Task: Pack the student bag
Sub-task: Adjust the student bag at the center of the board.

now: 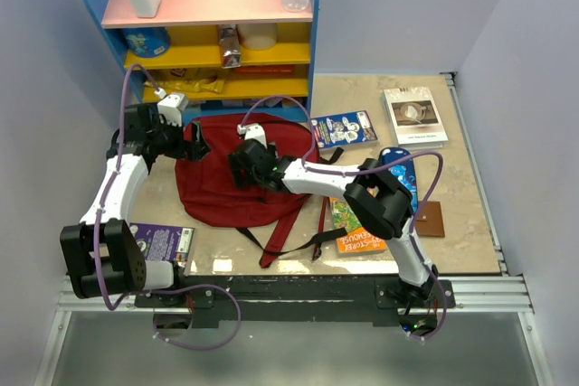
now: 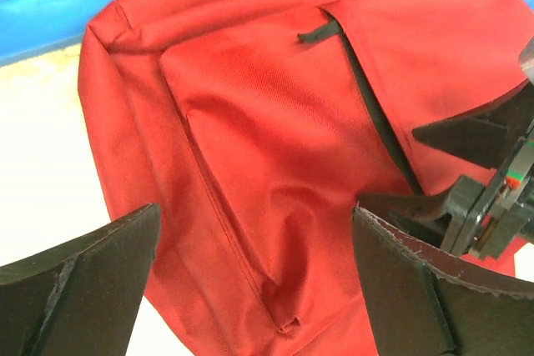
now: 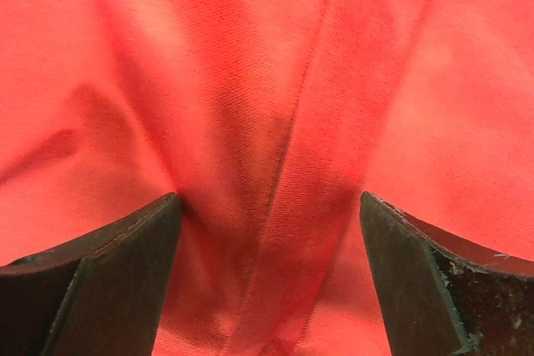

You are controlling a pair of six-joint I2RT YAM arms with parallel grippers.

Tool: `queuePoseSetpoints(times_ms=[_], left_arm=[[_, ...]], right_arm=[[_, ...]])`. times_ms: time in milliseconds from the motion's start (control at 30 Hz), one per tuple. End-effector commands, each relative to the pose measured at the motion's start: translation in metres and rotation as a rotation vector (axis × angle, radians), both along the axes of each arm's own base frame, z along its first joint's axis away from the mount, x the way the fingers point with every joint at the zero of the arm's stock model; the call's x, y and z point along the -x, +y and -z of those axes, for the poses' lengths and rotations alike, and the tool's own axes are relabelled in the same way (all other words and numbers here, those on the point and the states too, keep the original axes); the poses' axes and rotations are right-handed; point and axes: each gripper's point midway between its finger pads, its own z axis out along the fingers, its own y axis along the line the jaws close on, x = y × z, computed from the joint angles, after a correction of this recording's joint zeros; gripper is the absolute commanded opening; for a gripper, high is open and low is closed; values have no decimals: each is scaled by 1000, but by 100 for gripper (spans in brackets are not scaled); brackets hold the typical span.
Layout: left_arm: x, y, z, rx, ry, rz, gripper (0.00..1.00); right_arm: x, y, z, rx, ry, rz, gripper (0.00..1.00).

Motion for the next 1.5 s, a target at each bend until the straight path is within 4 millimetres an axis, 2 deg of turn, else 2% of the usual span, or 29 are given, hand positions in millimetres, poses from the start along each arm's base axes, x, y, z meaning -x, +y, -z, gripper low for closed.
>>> queuePoseSetpoints(times_ms=[0, 133, 267, 367, 400, 433, 500, 533, 633, 667, 700, 733, 767, 800, 833, 867, 933, 967, 1000, 1033, 1100, 1167, 1233, 1267, 1300, 1400, 1467], left_arm=[[4, 2, -7, -24, -38, 15, 100], [5, 3, -7, -30, -39, 21, 100], [7, 0, -8, -26, -48, 34, 100], [10, -6, -8, -4, -55, 58, 100], [11, -11, -9, 11, -57, 78, 99], [12, -16, -9, 13, -55, 92, 98], [14, -23, -7, 9, -52, 106, 96], [15, -32, -7, 8, -56, 130, 96], [16, -49, -7, -18, -68, 170, 95], [15, -48, -7, -25, -71, 165, 95], [16, -57, -7, -26, -76, 189, 95], [15, -61, -9, -26, -84, 200, 95], [14, -63, -12, -22, -93, 204, 94], [12, -63, -12, -21, -95, 201, 94], [10, -62, -13, -27, -107, 203, 94], [8, -61, -12, -35, -105, 202, 94], [5, -57, -3, -68, -97, 198, 93], [5, -55, 0, -79, -96, 194, 92], [3, -50, 6, -103, -88, 181, 92], [4, -48, 13, -119, -80, 184, 91], [8, -46, 25, -133, -51, 188, 87], [17, -47, 35, -137, -13, 214, 86], [30, -48, 40, -143, 15, 253, 86], [34, -48, 42, -149, 19, 261, 86], [36, -46, 37, -165, 0, 261, 86], [48, -41, 44, -202, -7, 275, 90], [50, -35, 51, -230, -1, 256, 97]], right_arm=[[-10, -8, -29, -21, -86, 55, 87], [-8, -12, -23, -3, -70, 65, 78], [1, -24, -18, -7, -61, 72, 60], [8, -33, -23, -23, -64, 71, 45], [10, -33, -25, -37, -66, 68, 42], [12, -35, -28, -46, -66, 62, 33], [20, -40, -31, -65, -63, 48, 25], [23, -42, -31, -68, -60, 41, 17], [33, -52, -31, -75, -49, 25, 4], [39, -58, -26, -66, -38, 19, 1], [42, -62, -32, -75, -43, 20, 0], [45, -65, -34, -84, -37, 16, 0], [52, -74, -26, -68, -22, 17, 0], [56, -76, -35, -92, -28, 17, 0], [60, -80, -35, -108, -17, 25, 0], [68, -88, -23, -97, 10, 24, 0], [77, -93, -28, -140, 24, 30, 0], [84, -100, -19, -129, 46, 29, 1], [84, -97, -22, -155, 37, 29, 4], [85, -98, -23, -161, 36, 32, 13], [83, -100, -24, -150, 29, 44, 21], [78, -96, -32, -148, 11, 46, 37], [74, -96, -36, -125, -1, 47, 51], [70, -93, -43, -131, -15, 46, 56], [69, -92, -47, -123, -25, 39, 61], [60, -86, -68, -127, -72, 26, 64], [53, -75, -89, -156, -103, 8, 64]])
